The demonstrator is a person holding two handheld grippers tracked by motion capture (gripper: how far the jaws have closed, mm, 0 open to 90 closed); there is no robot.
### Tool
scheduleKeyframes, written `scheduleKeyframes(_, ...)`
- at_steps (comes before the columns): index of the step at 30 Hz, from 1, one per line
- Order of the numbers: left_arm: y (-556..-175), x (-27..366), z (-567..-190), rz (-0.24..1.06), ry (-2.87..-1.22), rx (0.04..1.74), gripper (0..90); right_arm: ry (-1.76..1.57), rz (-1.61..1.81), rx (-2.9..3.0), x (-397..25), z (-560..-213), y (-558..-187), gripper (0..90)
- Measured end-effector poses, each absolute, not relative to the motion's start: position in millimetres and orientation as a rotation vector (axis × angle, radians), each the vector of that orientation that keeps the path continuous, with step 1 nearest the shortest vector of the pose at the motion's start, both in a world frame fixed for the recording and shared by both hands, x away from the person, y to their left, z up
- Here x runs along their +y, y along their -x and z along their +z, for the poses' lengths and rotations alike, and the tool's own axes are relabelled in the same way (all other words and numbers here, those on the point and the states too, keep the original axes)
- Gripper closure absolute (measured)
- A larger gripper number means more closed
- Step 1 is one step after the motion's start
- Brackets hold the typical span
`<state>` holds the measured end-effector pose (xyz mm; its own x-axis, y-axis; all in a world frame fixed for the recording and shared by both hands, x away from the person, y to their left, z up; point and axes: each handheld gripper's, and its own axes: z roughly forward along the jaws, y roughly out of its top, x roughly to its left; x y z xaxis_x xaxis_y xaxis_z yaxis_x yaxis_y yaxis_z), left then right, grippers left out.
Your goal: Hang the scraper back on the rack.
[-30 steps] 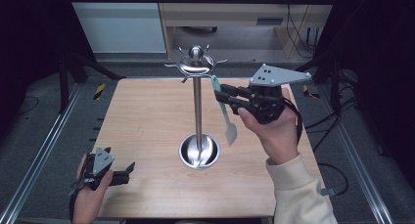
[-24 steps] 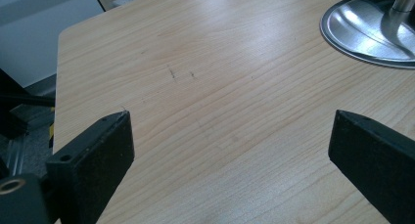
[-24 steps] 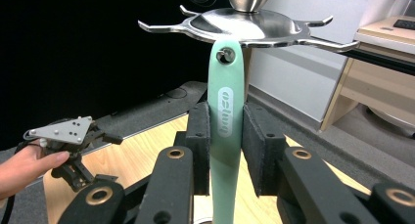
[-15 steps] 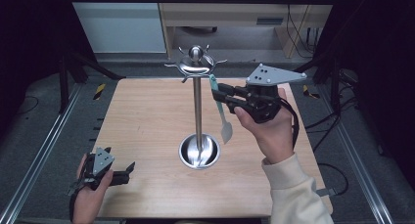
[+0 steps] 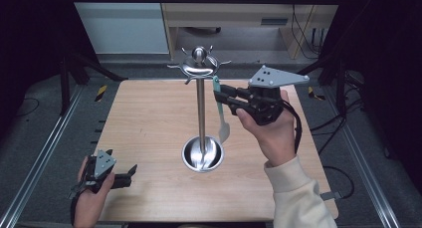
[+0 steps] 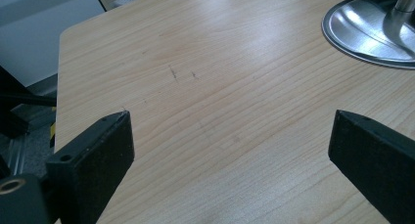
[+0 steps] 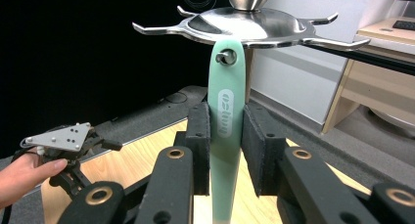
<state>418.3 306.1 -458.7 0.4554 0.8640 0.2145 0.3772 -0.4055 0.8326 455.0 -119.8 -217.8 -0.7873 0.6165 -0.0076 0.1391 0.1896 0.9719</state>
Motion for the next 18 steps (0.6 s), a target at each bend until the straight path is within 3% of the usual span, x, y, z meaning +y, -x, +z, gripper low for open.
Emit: scheduleKeyframes(18, -418.3, 306.5, -458.7, 0.858, -1.983, 1.035, 2.8, -0.713, 1.655, 2.047, -121.4, -221.5, -453.9, 73.8)
